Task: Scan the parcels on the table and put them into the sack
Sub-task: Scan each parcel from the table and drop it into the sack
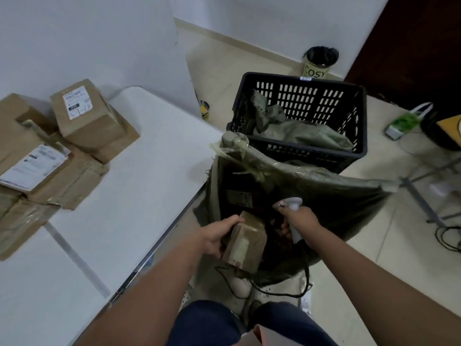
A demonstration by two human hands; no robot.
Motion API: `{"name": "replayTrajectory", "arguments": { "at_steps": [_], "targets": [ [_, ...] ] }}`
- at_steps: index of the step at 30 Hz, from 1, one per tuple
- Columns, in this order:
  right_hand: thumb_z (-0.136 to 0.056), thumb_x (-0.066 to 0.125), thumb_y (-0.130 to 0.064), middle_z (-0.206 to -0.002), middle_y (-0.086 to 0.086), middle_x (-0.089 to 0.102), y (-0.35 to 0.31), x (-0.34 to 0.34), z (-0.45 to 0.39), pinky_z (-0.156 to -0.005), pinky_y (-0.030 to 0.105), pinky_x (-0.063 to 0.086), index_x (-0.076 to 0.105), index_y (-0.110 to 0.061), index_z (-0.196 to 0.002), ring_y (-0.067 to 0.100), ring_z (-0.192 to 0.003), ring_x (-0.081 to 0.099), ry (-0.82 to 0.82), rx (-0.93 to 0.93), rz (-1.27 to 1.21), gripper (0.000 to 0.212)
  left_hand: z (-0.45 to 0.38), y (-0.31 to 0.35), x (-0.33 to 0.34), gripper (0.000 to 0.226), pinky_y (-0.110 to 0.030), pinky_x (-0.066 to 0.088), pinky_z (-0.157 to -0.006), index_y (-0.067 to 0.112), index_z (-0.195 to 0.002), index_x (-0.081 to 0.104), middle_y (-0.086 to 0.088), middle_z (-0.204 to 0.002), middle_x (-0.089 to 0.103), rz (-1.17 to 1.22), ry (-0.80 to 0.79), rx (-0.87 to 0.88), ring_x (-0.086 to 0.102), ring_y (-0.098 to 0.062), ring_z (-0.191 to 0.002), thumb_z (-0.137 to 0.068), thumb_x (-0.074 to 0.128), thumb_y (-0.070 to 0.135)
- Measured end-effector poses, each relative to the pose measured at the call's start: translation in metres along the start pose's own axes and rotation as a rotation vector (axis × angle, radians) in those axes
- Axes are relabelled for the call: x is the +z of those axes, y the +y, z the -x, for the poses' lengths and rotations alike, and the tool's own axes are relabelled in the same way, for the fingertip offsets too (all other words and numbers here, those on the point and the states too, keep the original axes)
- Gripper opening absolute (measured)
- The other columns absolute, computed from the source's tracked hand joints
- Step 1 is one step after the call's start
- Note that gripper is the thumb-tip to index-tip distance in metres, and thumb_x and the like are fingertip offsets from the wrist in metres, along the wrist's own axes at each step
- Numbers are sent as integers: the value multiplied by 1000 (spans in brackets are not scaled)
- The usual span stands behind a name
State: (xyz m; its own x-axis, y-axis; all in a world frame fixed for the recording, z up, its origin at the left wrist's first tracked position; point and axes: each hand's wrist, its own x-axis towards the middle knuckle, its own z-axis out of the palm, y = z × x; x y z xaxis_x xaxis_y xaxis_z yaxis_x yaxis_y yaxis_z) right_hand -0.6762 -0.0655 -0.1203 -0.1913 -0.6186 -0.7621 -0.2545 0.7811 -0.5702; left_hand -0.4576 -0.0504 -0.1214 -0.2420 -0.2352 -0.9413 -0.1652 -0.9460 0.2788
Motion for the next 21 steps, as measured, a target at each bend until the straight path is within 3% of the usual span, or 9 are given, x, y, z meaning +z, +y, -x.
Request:
{"name": "replayTrajectory", "arguments": {
  "at_steps": [4,7,9,11,13,16,18,21],
  "targets": [
    [-94,63,-37,-67,13,66,9,-13,-8,-50,28,49,66,3,-90,22,-54,63,12,4,-12,40,-49,4,20,57,-50,55,-83,22,-123,56,-15,-120,59,206,90,25,59,-35,-107,-79,68,57],
    [-95,61,-37,-69,13,65,11,-18,-10,-52,30,51,64,0,-89,22,-56,63,1,4,-26,38,-75,12,25,68,-55,56,-71,26,-131,49,-15,-122,59,345,182,55,61,-37,-103,-77,68,63],
    [-96,61,-35,-69,14,64,11,-19,-12,-51,29,50,62,-3,-82,22,-56,62,-5,15,-26,35,-95,12,18,81,-63,52,-75,40,-142,30,-12,-134,51,445,320,66,58,-39,-109,-74,70,61],
    [-96,61,-35,-69,13,64,11,-18,-13,-49,28,49,61,-5,-81,21,-56,62,-9,26,-25,34,-132,2,-8,108,-69,41,-89,54,-144,8,-6,-149,34,490,527,75,47,-39,-124,-58,72,65],
    [-96,61,-35,-69,13,64,15,-15,-15,-48,27,48,61,-4,-86,21,-55,62,-17,33,-29,33,-161,-12,-35,127,-67,37,-98,55,-145,1,0,-157,21,503,698,68,38,-38,-133,-38,67,73],
    [-96,61,-37,-66,12,64,25,-9,-16,-47,25,48,63,0,-94,19,-53,62,-25,47,-37,38,-146,-17,-47,130,-54,38,-108,42,-151,5,-4,-159,11,482,835,122,30,-35,-140,-38,64,71],
    [-95,61,-38,-65,11,64,31,-4,-16,-48,25,49,63,2,-94,18,-52,62,-28,56,-45,40,-146,-17,-50,124,-51,39,-108,42,-149,8,-7,-157,14,475,852,126,30,-35,-139,-43,67,70],
    [-96,60,-38,-66,11,64,33,2,-17,-50,26,49,62,0,-92,19,-54,63,-38,57,-51,39,-195,-21,-73,138,-56,46,-99,49,-141,8,-6,-152,24,571,833,111,41,-35,-131,-23,72,79]
  ]
}}
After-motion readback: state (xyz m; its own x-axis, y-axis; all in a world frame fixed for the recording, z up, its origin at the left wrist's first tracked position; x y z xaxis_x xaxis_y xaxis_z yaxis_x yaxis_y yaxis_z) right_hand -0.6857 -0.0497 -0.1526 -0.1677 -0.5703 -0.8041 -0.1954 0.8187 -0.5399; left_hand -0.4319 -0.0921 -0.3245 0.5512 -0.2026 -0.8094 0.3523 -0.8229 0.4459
